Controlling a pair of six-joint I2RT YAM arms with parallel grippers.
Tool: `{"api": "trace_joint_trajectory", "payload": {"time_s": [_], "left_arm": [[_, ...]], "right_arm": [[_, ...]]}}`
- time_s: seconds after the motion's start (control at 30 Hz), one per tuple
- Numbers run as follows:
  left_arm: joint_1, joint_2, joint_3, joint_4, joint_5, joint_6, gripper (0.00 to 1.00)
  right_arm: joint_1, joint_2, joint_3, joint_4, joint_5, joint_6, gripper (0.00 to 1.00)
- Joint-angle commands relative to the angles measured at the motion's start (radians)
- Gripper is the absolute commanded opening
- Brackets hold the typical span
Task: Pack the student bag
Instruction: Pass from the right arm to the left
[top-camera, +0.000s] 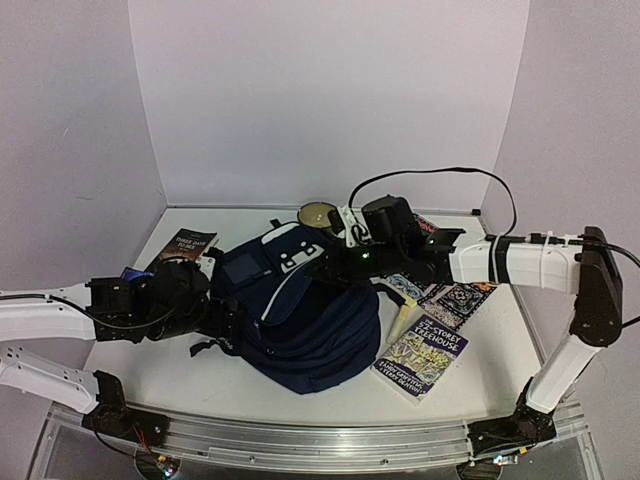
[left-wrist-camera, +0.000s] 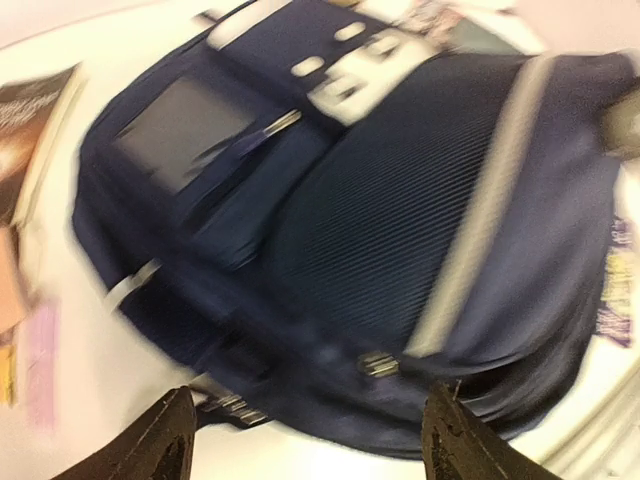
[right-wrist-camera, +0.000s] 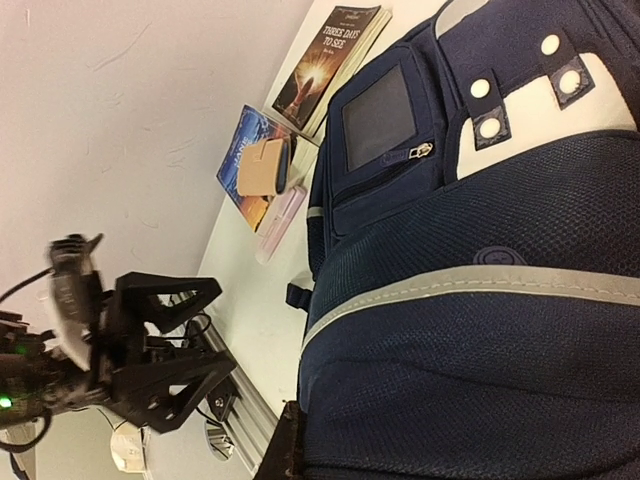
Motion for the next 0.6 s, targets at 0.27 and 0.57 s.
{"api": "trace_joint_trajectory", "payload": {"time_s": [0.27,0.57], "left_arm": [[-0.118,0.244,0.178,0.216,-0.016,0.214,0.88],[-0.152,0.366,0.247,0.215,-0.244,0.288,0.87]], "right_arm": [[0.002,-0.001,0.060,0.065,0.002,0.025,0.00],[0.002,0.002,0.049,0.065,-0.010,0.038,0.00]]}}
